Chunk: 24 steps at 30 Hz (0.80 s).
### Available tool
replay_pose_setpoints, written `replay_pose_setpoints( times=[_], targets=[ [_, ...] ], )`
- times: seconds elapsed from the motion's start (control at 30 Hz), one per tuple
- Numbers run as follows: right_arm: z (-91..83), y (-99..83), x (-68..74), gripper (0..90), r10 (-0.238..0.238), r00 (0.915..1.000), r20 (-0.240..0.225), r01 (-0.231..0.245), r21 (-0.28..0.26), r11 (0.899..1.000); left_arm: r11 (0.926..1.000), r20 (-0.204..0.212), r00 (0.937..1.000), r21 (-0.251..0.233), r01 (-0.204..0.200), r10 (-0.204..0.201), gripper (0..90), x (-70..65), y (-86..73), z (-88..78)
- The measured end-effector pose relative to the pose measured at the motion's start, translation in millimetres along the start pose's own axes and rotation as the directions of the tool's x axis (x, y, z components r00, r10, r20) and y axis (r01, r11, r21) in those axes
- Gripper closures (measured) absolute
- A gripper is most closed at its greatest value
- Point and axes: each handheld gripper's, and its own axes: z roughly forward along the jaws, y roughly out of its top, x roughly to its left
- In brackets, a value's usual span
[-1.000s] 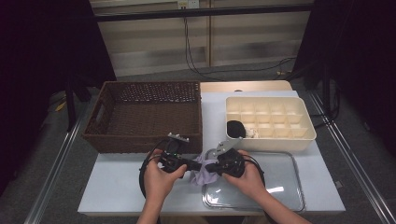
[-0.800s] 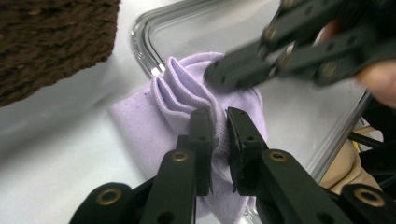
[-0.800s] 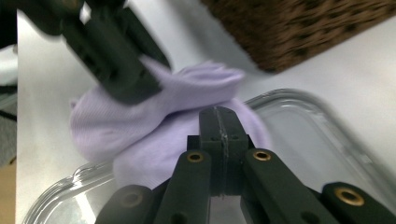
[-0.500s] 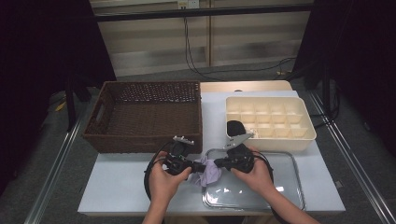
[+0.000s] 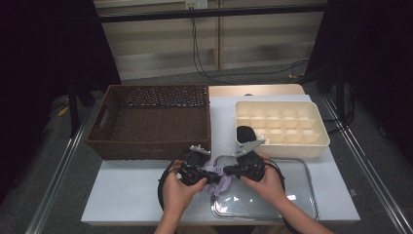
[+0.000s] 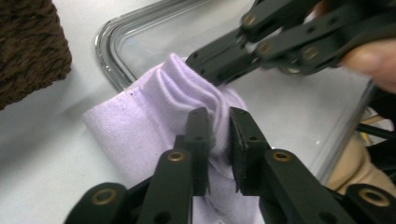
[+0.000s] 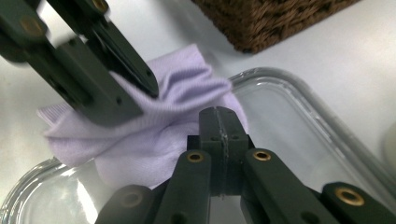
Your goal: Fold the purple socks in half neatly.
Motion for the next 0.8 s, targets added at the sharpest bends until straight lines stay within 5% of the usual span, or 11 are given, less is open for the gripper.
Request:
replay_pose_setpoints(
  times=[0.43, 0.63, 0.8],
  targets=[
    [-4.0, 23.1, 8.1, 90.0, -0.026, 0.9995, -0.017, 0.025, -0.06, 0.998, 0.9999, 0.002, 0.9999, -0.005, -0.016, 0.016, 68.8, -0.7, -1.0, 5.5],
    [7.5, 13.1, 8.0, 90.0, -0.029, 0.9993, -0.023, 0.029, -0.011, 1.0, 0.9995, -0.009, 0.9999, -0.03, -0.01, 0.01, 58.2, 0.1, -2.8, 0.4],
    [7.3, 4.2, 3.7, 90.0, -0.02, 0.9997, -0.017, 0.02, -0.007, 1.0, 0.9934, -0.021, 0.9988, -0.107, 0.043, -0.045, 45.5, 7.6, -5.9, -19.2]
  ],
)
